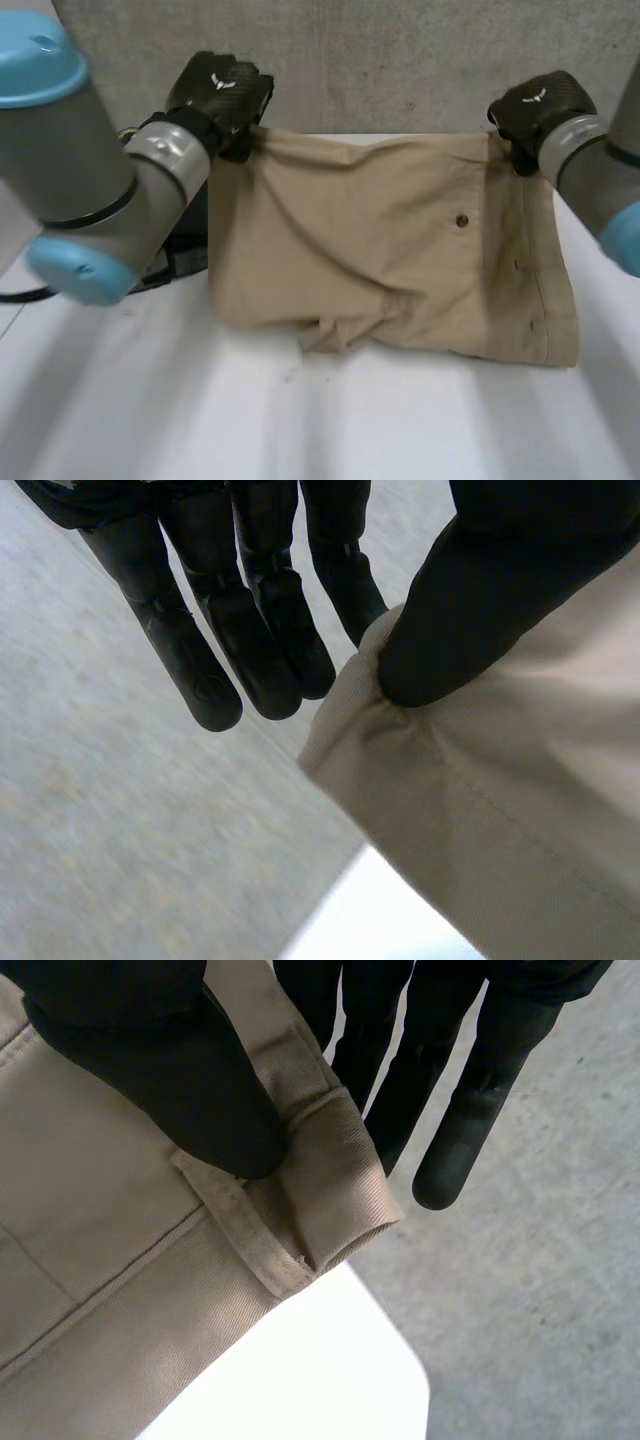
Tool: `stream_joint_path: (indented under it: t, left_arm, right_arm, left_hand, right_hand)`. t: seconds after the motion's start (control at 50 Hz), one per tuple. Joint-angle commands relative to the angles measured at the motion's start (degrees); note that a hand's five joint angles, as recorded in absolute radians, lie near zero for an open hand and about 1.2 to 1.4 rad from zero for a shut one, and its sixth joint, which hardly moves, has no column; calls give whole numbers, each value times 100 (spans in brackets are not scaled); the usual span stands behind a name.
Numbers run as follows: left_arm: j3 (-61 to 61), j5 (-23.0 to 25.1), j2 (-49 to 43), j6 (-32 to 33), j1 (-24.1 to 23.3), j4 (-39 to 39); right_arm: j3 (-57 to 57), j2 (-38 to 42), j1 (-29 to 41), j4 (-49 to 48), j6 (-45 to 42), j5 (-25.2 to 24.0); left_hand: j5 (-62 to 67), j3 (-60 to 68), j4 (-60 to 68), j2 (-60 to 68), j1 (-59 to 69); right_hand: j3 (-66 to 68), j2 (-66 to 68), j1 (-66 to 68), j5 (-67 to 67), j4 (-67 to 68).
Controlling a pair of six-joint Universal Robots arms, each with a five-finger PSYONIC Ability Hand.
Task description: Fold the laundry.
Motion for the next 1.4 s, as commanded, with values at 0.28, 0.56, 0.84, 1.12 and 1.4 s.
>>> stream_joint_path:
  t: [0.28,0.56,0.84,1.12,1.4]
  left_arm:
    - [655,-168,368,42,35,2988]
    - [-2052,157,176,42,-114,2883]
    - [-3327,113,473,60,-484,1250]
    - [-3917,227,2161,182,-869,-3109]
    - [-2784,404,1328,376,-1144,-2541]
  right_arm:
    - [-209,-283,145,-3722,34,13]
    - [1364,551,118,-2948,-18,-66]
    - [2831,79,57,-2002,-334,-66]
    - [4431,-2128,39,750,-1634,-22]
    - [4899,-2130,-303,858,-2093,-31]
  left_hand:
    - [1290,1168,1137,1143,1511]
    - [1290,1168,1137,1143,1511]
    - [1290,1168,1137,1143,1511]
    - [1290,1168,1137,1143,1511]
    - [1290,1168,1137,1143,1511]
  right_hand:
    - [1227,1349,1572,1235,1144]
    - [1227,1349,1572,1235,1144]
    - [1227,1349,1572,1235,1144]
    - [1227,1349,1572,1235,1144]
    - [1227,1349,1572,1235,1144]
